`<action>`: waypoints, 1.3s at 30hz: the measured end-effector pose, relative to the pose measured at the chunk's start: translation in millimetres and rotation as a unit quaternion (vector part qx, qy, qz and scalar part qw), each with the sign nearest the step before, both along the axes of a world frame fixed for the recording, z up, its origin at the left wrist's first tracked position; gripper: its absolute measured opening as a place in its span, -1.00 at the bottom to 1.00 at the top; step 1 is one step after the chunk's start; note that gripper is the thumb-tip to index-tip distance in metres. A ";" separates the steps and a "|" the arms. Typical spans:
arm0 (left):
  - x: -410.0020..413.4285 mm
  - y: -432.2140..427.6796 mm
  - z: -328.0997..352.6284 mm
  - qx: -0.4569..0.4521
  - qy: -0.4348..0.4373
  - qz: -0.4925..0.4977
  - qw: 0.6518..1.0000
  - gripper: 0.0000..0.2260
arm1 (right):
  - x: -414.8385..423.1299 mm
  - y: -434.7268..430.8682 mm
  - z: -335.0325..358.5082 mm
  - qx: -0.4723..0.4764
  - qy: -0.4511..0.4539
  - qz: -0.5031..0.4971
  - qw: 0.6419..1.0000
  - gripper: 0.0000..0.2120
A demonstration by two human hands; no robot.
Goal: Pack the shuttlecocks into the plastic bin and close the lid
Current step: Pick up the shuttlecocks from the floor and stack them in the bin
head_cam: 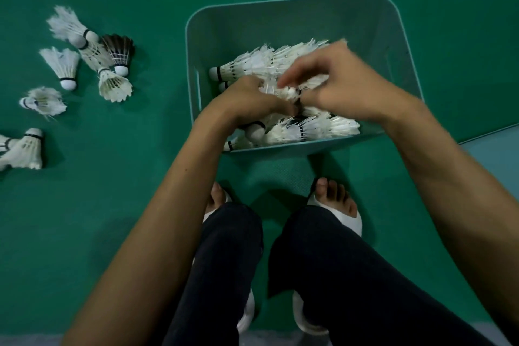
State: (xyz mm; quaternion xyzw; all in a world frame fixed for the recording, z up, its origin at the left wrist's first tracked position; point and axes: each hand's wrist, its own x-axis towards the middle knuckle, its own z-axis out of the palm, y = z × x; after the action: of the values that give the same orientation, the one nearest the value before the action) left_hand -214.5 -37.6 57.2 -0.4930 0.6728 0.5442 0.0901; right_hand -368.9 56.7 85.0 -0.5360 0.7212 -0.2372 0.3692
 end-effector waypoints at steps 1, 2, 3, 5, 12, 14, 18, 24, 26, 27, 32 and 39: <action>0.5 -0.3 2.4 0.001 -0.006 0.005 1.000 -0.41 | 3.5 1.1 -2.9 0.012 0.008 0.038 0.999 -0.76; 1.4 -0.1 3.8 0.003 -0.012 0.012 1.000 -0.47 | 5.1 0.7 -7.9 0.017 0.021 0.051 0.998 -0.77; 2.9 0.7 5.7 0.002 -0.021 0.020 1.000 -0.49 | 5.7 -0.9 -11.9 0.019 0.032 0.051 0.998 -0.79; 6.4 2.5 9.7 -0.004 -0.034 0.034 0.999 -0.42 | 3.2 -5.5 -19.1 0.029 0.035 0.040 0.998 -0.87; 14.9 29.3 17.6 -0.206 -0.119 0.010 0.971 -0.23 | 16.0 -23.1 -50.4 0.095 -0.033 -0.185 0.978 -0.81; 11.3 31.9 22.2 -0.237 -0.122 -0.013 0.964 -0.28 | 25.4 -30.8 -53.2 0.148 -0.121 -0.253 0.948 -0.84; 7.3 16.7 21.4 -0.146 -0.150 -0.050 0.976 -0.26 | 39.5 -55.0 -54.2 0.185 -0.225 -0.341 0.894 -0.93; 12.0 11.5 6.7 -0.030 -0.140 -0.025 0.989 0.00 | 54.5 -84.3 -66.2 0.232 -0.250 -0.342 0.875 -0.91; 12.4 9.6 0.4 -0.040 -0.143 -0.027 0.989 0.04 | 54.0 -89.0 -68.1 0.234 -0.266 -0.347 0.868 -0.95; 12.0 9.2 -2.3 -0.044 -0.146 -0.028 0.988 0.04 | 53.3 -90.2 -69.8 0.231 -0.269 -0.353 0.866 -0.93; 9.4 9.2 -7.7 -0.045 -0.151 -0.025 0.987 0.07 | 50.1 -84.5 -73.7 0.220 -0.278 -0.366 0.860 -0.93; 9.4 7.0 -5.1 -0.052 -0.129 -0.005 0.990 -0.01 | 43.0 -84.2 -70.2 0.208 -0.278 -0.351 0.870 -0.80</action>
State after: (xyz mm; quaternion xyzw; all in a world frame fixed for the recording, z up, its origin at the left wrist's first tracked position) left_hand -205.1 -30.5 52.2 -0.5596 0.6857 0.4397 0.1528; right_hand -325.9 -27.5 14.8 -0.0702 0.7620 -0.3345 0.5500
